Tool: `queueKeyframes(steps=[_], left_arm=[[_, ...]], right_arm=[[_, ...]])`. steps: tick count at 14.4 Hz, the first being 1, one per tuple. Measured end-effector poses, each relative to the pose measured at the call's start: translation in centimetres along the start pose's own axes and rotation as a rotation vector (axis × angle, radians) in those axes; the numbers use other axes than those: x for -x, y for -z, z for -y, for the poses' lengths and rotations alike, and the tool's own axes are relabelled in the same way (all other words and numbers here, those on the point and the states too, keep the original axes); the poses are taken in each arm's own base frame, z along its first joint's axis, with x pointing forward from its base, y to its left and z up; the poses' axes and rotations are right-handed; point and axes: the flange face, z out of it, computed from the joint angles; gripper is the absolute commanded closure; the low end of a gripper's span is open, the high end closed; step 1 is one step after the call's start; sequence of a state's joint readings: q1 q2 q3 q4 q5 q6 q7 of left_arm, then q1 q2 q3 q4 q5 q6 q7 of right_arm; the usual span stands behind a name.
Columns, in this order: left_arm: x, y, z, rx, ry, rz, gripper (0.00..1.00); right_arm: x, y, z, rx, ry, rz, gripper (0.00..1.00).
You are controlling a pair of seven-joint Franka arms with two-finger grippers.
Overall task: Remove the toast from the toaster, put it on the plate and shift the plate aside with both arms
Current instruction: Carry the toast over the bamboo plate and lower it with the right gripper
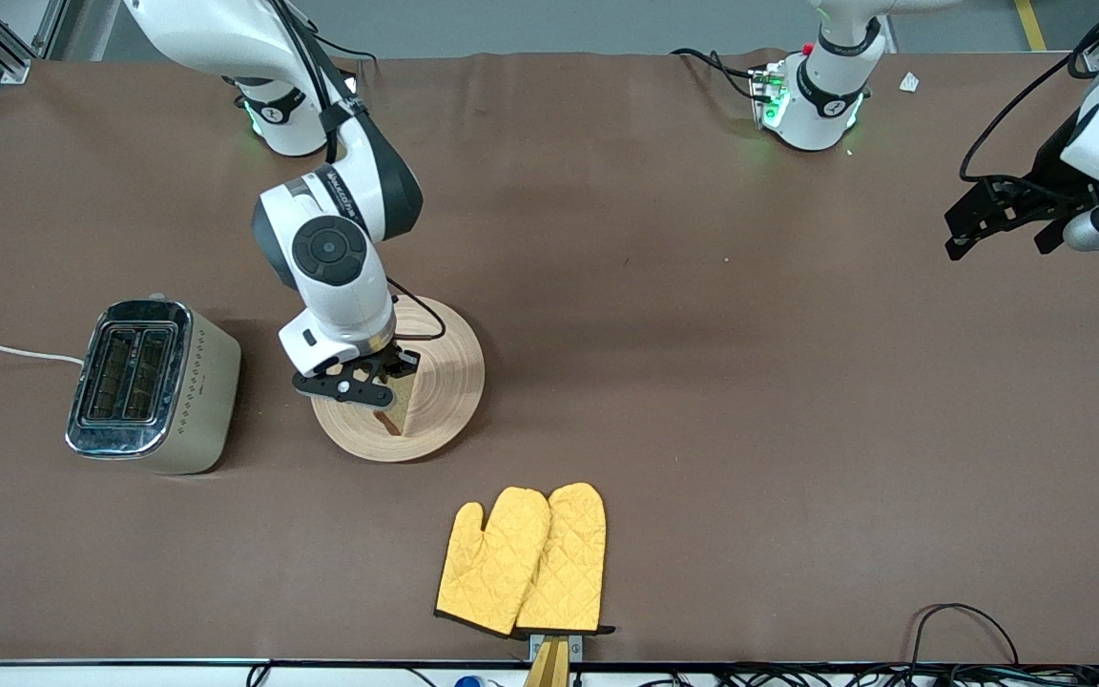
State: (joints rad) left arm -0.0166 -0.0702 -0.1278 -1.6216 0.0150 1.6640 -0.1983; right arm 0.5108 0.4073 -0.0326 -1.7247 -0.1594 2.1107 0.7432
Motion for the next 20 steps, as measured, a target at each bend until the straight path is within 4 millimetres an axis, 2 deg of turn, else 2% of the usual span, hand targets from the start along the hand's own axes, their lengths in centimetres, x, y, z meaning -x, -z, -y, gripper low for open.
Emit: queueKeyframes(steps=[2, 5, 7, 9, 11, 14, 17, 18, 19, 20], left_arm=[[0.0, 0.0, 0.0, 0.000, 0.000, 0.000, 0.00], [0.0, 0.0, 0.0, 0.000, 0.000, 0.000, 0.00], [0.0, 0.0, 0.0, 0.000, 0.000, 0.000, 0.00], [0.0, 0.0, 0.0, 0.000, 0.000, 0.000, 0.00], [0.0, 0.0, 0.0, 0.000, 0.000, 0.000, 0.00], [0.0, 0.0, 0.0, 0.000, 0.000, 0.000, 0.00], [0.0, 0.0, 0.0, 0.000, 0.000, 0.000, 0.00], [0.0, 0.0, 0.0, 0.000, 0.000, 0.000, 0.00], [0.0, 0.0, 0.0, 0.000, 0.000, 0.000, 0.00], [0.0, 0.0, 0.0, 0.000, 0.000, 0.000, 0.00]], right_arm=[[0.4, -0.3, 0.5, 0.003, -0.026, 0.004, 1.00], [2.1, -1.1, 2.7, 0.011, -0.055, 0.010, 1.00], [3.3, -1.9, 4.0, 0.020, -0.052, 0.018, 1.00], [3.6, -3.2, 4.5, 0.027, -0.044, 0.021, 1.00], [3.7, -4.8, 3.9, 0.043, -0.028, 0.004, 1.00], [5.0, -8.4, 2.2, 0.124, 0.043, -0.028, 1.00], [5.8, -10.4, 0.9, 0.183, 0.091, -0.037, 0.99], [5.9, -10.9, 0.3, 0.200, 0.100, -0.038, 0.88], [5.8, -11.5, -0.3, 0.211, 0.103, -0.037, 0.62], [5.7, -11.8, -0.8, 0.218, 0.101, -0.035, 0.30]])
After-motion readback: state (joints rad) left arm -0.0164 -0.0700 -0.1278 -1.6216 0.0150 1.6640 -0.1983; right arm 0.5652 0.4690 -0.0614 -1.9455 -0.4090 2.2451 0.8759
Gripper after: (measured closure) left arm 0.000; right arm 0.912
